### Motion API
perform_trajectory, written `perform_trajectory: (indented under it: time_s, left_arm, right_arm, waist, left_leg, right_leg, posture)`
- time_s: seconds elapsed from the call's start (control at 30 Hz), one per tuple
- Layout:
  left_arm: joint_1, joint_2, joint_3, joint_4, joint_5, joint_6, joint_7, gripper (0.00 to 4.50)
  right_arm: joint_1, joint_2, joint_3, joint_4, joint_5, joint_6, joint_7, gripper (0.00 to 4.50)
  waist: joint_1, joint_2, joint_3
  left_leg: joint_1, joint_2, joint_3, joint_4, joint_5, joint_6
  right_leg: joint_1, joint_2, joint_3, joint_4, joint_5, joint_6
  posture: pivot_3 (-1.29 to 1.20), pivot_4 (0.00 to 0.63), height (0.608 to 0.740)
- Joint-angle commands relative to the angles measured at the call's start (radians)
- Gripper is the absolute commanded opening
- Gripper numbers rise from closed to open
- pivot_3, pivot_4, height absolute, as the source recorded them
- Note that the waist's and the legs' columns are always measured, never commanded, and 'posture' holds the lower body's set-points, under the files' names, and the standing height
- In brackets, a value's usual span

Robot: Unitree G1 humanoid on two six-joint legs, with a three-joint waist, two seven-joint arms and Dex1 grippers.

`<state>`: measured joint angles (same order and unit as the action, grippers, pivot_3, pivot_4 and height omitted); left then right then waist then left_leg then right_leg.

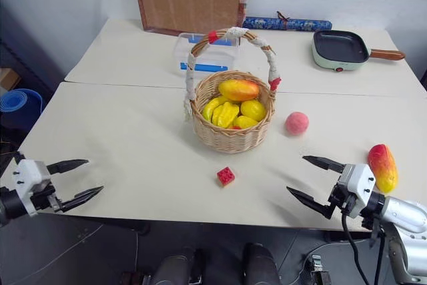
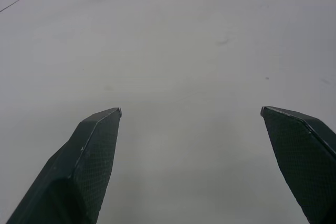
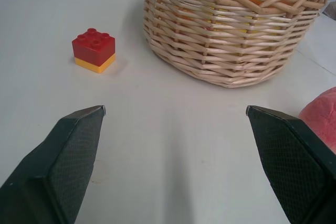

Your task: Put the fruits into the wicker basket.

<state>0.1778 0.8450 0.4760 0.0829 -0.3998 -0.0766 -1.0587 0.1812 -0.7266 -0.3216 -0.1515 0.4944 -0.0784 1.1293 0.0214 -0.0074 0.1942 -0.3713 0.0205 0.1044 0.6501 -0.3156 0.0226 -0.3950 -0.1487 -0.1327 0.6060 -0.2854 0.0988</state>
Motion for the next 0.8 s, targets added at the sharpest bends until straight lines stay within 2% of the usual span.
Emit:
perform_trajectory:
  time_s: [0.03, 0.27, 0.43, 0.6, 0.7, 0.8]
  left_arm:
    - [0.021, 0.009, 0.050, -0.043, -0.019, 0.009, 0.009, 4.50]
    - [0.007, 0.017, 0.046, -0.128, -0.096, 0.135, -0.006, 4.50]
    - [-0.008, 0.037, -0.011, -0.231, -0.103, 0.229, -0.013, 4.50]
    - [-0.096, -0.037, -0.164, -0.385, -0.115, 0.316, 0.071, 4.50]
    - [-0.150, -0.137, -0.342, -0.524, -0.090, 0.415, 0.176, 4.50]
    - [-0.248, -0.258, -0.505, -0.505, -0.010, 0.465, 0.270, 4.50]
  right_arm:
    - [0.019, -0.028, -0.045, -0.033, 0.029, 0.012, 0.017, 4.49]
    - [-0.004, -0.047, -0.010, -0.141, 0.062, 0.128, -0.006, 4.49]
    - [-0.033, -0.043, 0.003, -0.229, 0.104, 0.234, -0.059, 4.49]
    - [-0.063, -0.009, 0.020, -0.349, 0.175, 0.273, -0.098, 4.49]
    - [-0.096, 0.023, 0.039, -0.429, 0.236, 0.299, -0.141, 4.49]
    - [-0.099, 0.019, 0.045, -0.443, 0.244, 0.289, -0.105, 4.49]
  waist:
    - [0.001, 0.000, 0.000]
    - [0.000, 0.000, 0.000]
    - [0.000, 0.000, 0.000]
    - [0.004, 0.000, 0.000]
    - [0.004, 0.000, 0.000]
    - [0.008, 0.000, 0.000]
  left_leg:
    - [0.000, 0.000, 0.000, 0.000, 0.000, 0.000]
    - [0.000, 0.001, 0.002, 0.001, 0.000, 0.003]
    - [0.000, 0.003, 0.003, 0.001, -0.002, -0.001]
    - [0.000, 0.003, 0.003, 0.002, -0.002, -0.001]
    - [0.000, 0.002, 0.004, 0.002, 0.000, 0.002]
    - [0.000, 0.001, 0.004, 0.003, 0.000, 0.003]
  right_leg:
    - [0.000, 0.000, 0.000, 0.000, 0.000, 0.000]
    - [0.000, 0.001, 0.000, -0.002, 0.000, 0.000]
    - [0.000, 0.002, 0.000, -0.002, 0.000, 0.000]
    - [0.000, 0.002, 0.000, -0.001, 0.000, 0.000]
    - [0.001, 0.002, 0.000, -0.001, 0.000, 0.000]
    - [0.001, 0.003, 0.000, 0.001, 0.001, 0.002]
  posture:
    - [0.00, 0.150, 0.740]
    - [0.00, 0.150, 0.740]
    - [0.00, 0.150, 0.740]
    - [0.00, 0.150, 0.740]
    - [0.00, 0.150, 0.740]
    - [0.00, 0.150, 0.740]
